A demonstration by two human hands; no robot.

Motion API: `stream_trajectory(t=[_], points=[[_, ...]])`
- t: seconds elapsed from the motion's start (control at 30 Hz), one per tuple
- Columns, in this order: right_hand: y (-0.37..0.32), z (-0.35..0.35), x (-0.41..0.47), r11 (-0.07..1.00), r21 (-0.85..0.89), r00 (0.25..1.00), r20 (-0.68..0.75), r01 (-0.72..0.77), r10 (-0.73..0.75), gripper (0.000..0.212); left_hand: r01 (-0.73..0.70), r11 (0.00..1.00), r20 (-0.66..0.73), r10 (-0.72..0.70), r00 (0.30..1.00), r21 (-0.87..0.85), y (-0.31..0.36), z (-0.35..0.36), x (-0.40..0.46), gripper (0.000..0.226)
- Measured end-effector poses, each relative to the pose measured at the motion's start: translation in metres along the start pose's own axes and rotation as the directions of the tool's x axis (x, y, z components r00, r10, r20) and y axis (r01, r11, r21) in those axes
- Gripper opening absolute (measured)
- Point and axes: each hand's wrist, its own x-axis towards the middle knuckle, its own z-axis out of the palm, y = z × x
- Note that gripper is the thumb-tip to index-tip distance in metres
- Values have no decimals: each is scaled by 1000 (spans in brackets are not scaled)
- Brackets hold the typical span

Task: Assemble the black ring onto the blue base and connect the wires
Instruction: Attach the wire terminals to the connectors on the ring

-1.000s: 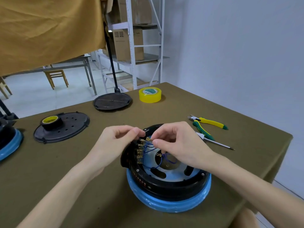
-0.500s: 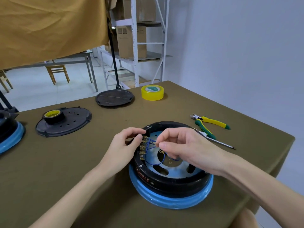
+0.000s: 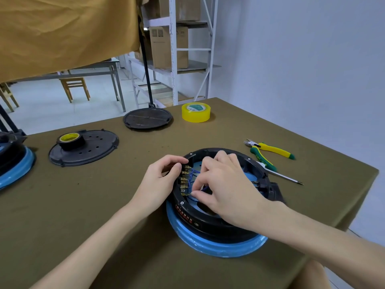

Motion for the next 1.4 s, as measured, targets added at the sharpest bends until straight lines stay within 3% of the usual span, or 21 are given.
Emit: stream_trajectory(t=[0.13, 0.43, 1.0, 1.4], points=[[0, 4, 5, 999, 29, 999, 40, -27, 26, 17, -8, 1000, -3, 8, 1000, 15, 0, 0, 0, 25], [10, 11, 5, 961, 265, 997, 16, -81, 79, 8, -3, 1000, 6, 3, 1000, -6, 3, 1, -2, 24], [12, 11, 11, 909, 364, 978, 121, -202, 169, 21, 8, 999, -14, -8, 1000, -35, 0, 3, -3, 25], [6, 12, 17, 864, 403, 952, 186, -301, 245, 19, 24, 998, 48, -27, 998, 53, -7, 6, -7, 34]])
